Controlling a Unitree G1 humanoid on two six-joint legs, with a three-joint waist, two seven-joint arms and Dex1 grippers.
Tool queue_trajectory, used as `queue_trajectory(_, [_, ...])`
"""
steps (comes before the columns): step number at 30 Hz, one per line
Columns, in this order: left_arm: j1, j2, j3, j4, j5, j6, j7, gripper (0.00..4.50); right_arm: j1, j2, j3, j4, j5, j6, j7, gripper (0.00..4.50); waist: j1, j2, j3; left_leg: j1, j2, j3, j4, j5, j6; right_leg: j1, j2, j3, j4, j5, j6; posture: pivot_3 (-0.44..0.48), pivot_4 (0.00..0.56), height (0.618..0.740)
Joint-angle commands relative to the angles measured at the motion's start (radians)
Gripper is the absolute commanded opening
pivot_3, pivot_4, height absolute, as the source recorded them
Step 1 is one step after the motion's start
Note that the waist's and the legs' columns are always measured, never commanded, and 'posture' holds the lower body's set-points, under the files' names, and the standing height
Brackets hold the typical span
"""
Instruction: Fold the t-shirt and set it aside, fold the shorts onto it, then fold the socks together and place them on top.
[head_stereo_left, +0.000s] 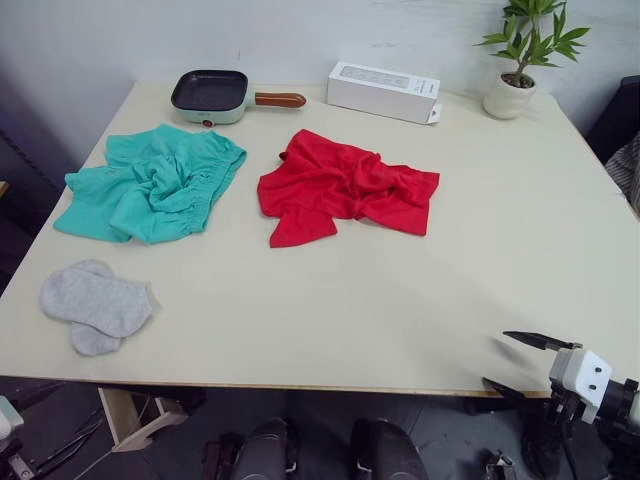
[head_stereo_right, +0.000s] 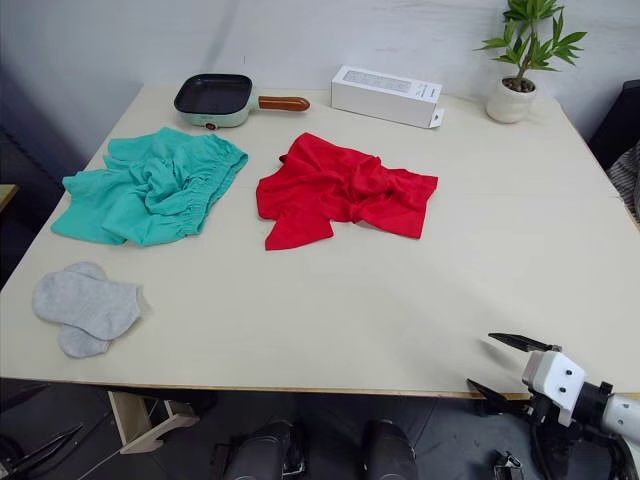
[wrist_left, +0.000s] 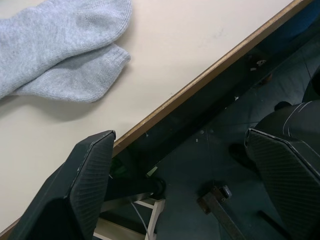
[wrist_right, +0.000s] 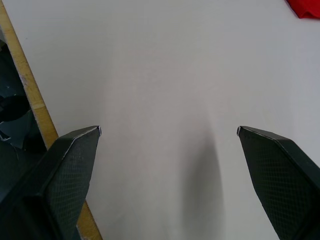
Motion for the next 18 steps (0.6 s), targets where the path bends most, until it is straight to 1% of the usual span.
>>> queue_trajectory(1, [-0.001, -0.001, 0.018, -0.096, -0.094, 0.076, 0.005, 4.45, -0.060, -0.011, -0.019, -0.004, 0.034, 0.016, -0.014, 4.50, 0.001, 0.000, 0.000, 0.000, 0.000, 0.000, 0.000, 0.000, 0.000, 0.000, 0.000, 0.000, 0.000, 0.000, 0.000, 0.000, 0.150, 0.740])
queue_trajectory(4, [-0.075, 0.035, 0.019, -0.242, -0.243, 0.269, 0.073, 4.45, -0.171, -0.017, -0.024, 0.002, 0.056, 0.079, -0.047, 4.50, 0.001, 0.002, 0.002, 0.000, 0.000, 0.000, 0.002, 0.000, 0.000, 0.000, 0.000, 0.000, 0.000, 0.001, 0.000, 0.000, 0.150, 0.740])
queue_trajectory(6, [-0.157, 0.087, -0.003, -0.328, -0.314, 0.397, 0.140, 4.45, -0.252, -0.022, -0.001, 0.001, 0.062, 0.129, -0.049, 4.50, 0.004, 0.004, 0.003, 0.000, 0.000, -0.001, 0.003, 0.001, 0.000, 0.001, 0.000, 0.000, 0.001, 0.001, 0.000, 0.000, 0.150, 0.740])
queue_trajectory(8, [-0.243, 0.129, -0.033, -0.379, -0.352, 0.498, 0.203, 4.45, -0.326, -0.023, 0.025, 0.004, 0.052, 0.170, -0.048, 4.50, 0.006, 0.007, 0.004, 0.001, 0.000, -0.001, 0.003, 0.001, 0.001, 0.000, 0.000, 0.000, 0.001, 0.001, 0.001, 0.000, 0.150, 0.740])
queue_trajectory(10, [-0.374, 0.197, -0.142, -0.396, -0.324, 0.562, 0.232, 4.45, -0.473, -0.017, 0.086, 0.036, 0.028, 0.252, -0.054, 4.50, 0.003, 0.008, 0.005, 0.001, -0.001, -0.001, 0.003, 0.002, 0.001, 0.002, 0.000, 0.001, 0.003, 0.003, 0.002, 0.000, 0.150, 0.740])
queue_trajectory(11, [-0.458, 0.225, -0.222, -0.391, -0.286, 0.571, 0.240, 4.45, -0.557, -0.013, 0.127, 0.062, 0.006, 0.297, -0.054, 4.50, 0.002, 0.009, 0.005, 0.001, -0.002, 0.000, 0.003, 0.003, 0.000, 0.001, -0.001, 0.002, 0.006, 0.003, 0.002, 0.000, 0.150, 0.740])
queue_trajectory(13, [-0.575, 0.253, -0.332, -0.366, -0.222, 0.571, 0.240, 4.45, -0.659, -0.011, 0.188, 0.107, -0.035, 0.342, -0.047, 4.50, -0.004, 0.009, 0.006, 0.001, -0.003, 0.003, 0.004, 0.007, -0.005, -0.001, -0.001, 0.002, 0.012, 0.004, 0.003, 0.000, 0.150, 0.740])
queue_trajectory(14, [-0.685, 0.250, -0.429, -0.323, -0.165, 0.564, 0.246, 4.45, -0.737, 0.001, 0.238, 0.161, -0.085, 0.345, -0.048, 4.50, -0.005, 0.009, 0.006, 0.000, -0.003, 0.004, 0.002, 0.007, -0.005, -0.003, -0.001, 0.002, 0.012, 0.004, 0.003, 0.000, 0.150, 0.740])
queue_trajectory(15, [-0.800, 0.233, -0.524, -0.269, -0.107, 0.556, 0.253, 4.45, -0.810, 0.014, 0.285, 0.217, -0.127, 0.360, -0.043, 4.50, -0.005, 0.009, 0.006, 0.002, -0.003, 0.004, 0.002, 0.010, -0.002, -0.002, 0.000, 0.002, 0.014, 0.004, 0.003, 0.000, 0.150, 0.740])
queue_trajectory(16, [-0.903, 0.213, -0.610, -0.212, -0.048, 0.543, 0.253, 4.45, -0.880, 0.033, 0.321, 0.278, -0.161, 0.358, -0.044, 4.50, -0.005, 0.009, 0.006, 0.001, -0.003, 0.005, 0.002, 0.009, -0.002, -0.003, 0.001, 0.002, 0.015, 0.003, 0.003, 0.000, 0.150, 0.740])
queue_trajectory(17, [-0.979, 0.193, -0.671, -0.162, -0.001, 0.526, 0.248, 4.45, -0.933, 0.052, 0.343, 0.332, -0.186, 0.353, -0.054, 4.50, -0.005, 0.009, 0.006, 0.002, -0.003, 0.006, 0.002, 0.010, -0.003, -0.003, 0.008, 0.002, 0.016, 0.003, 0.003, 0.000, 0.150, 0.740])
queue_trajectory(18, [-1.023, 0.180, -0.704, -0.125, 0.028, 0.513, 0.241, 4.45, -0.967, 0.063, 0.354, 0.372, -0.200, 0.346, -0.059, 4.50, -0.005, 0.009, 0.006, 0.000, -0.002, 0.007, 0.003, 0.011, -0.003, -0.005, 0.012, 0.002, 0.017, 0.003, 0.003, 0.000, 0.150, 0.740])
